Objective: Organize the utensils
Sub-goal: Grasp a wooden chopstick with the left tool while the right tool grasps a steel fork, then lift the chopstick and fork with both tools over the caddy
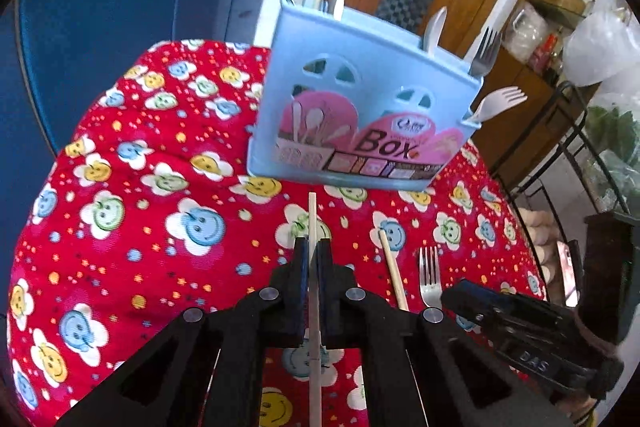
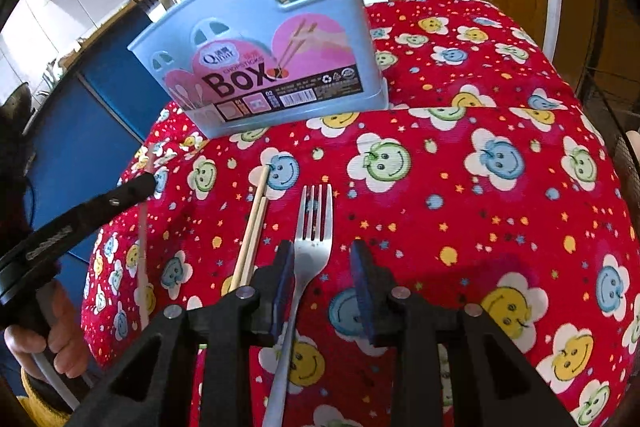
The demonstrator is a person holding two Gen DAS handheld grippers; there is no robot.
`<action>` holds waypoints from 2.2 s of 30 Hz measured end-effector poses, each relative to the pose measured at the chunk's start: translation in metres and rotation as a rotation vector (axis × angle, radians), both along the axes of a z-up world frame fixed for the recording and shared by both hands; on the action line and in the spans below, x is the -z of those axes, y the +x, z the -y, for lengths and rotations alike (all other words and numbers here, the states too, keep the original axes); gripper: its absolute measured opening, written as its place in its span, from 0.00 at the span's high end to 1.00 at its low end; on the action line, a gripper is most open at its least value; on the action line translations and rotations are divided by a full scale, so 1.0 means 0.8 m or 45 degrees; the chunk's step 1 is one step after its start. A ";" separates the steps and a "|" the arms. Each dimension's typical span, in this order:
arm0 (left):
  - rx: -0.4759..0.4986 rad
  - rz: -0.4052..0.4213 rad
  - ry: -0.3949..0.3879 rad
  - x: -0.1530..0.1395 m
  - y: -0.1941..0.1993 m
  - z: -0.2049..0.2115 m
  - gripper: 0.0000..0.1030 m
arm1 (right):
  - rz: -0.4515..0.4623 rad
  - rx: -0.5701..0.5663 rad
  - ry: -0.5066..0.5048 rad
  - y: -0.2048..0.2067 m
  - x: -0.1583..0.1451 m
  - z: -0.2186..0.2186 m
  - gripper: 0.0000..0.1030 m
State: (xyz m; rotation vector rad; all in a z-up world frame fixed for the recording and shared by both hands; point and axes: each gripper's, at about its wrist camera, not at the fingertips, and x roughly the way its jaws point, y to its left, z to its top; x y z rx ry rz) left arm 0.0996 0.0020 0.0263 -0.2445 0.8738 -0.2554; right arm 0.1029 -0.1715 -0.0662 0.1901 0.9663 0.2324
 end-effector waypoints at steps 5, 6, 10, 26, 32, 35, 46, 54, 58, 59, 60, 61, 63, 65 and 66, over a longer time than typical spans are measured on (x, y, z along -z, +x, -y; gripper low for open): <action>-0.032 0.058 0.007 -0.006 -0.004 -0.008 0.96 | -0.017 -0.027 -0.056 0.008 0.002 -0.010 0.63; -0.036 0.067 0.009 -0.008 -0.005 -0.010 0.96 | -0.021 -0.045 -0.068 0.010 0.003 -0.012 0.62; -0.034 0.089 -0.001 -0.011 -0.006 -0.017 0.96 | -0.036 -0.094 -0.060 0.023 0.004 -0.013 0.62; -0.018 0.127 -0.033 -0.017 -0.012 -0.021 0.96 | -0.043 -0.130 -0.085 0.043 -0.002 -0.008 0.91; -0.009 0.149 -0.030 -0.021 -0.017 -0.020 0.96 | 0.056 -0.134 -0.072 0.025 -0.016 -0.006 0.97; -0.002 0.172 -0.026 -0.025 -0.021 -0.019 0.96 | 0.126 -0.131 -0.076 0.009 -0.029 -0.008 0.98; 0.019 0.317 -0.049 -0.059 -0.046 -0.023 0.96 | 0.460 -0.034 -0.169 -0.063 -0.091 -0.024 0.98; 0.027 0.396 -0.040 -0.082 -0.063 -0.022 0.96 | 0.640 0.054 -0.243 -0.087 -0.135 -0.025 0.98; 0.020 0.422 -0.035 -0.095 -0.065 -0.025 0.96 | 0.694 0.092 -0.260 -0.089 -0.158 -0.024 0.98; 0.018 0.429 -0.034 -0.099 -0.065 -0.026 0.96 | 0.699 0.099 -0.259 -0.090 -0.160 -0.023 0.98; 0.019 0.436 -0.035 -0.103 -0.065 -0.026 0.96 | 0.705 0.107 -0.263 -0.088 -0.166 -0.022 0.98; 0.018 0.443 -0.034 -0.106 -0.064 -0.027 0.96 | 0.708 0.109 -0.269 -0.089 -0.168 -0.022 0.98; 0.019 0.457 -0.031 -0.114 -0.063 -0.030 0.96 | 0.722 0.119 -0.294 -0.087 -0.177 -0.024 0.98; 0.015 0.478 -0.024 -0.124 -0.061 -0.032 0.96 | 0.732 0.125 -0.310 -0.085 -0.183 -0.025 0.98; 0.014 0.486 -0.021 -0.127 -0.061 -0.033 0.96 | 0.740 0.126 -0.320 -0.083 -0.188 -0.025 0.98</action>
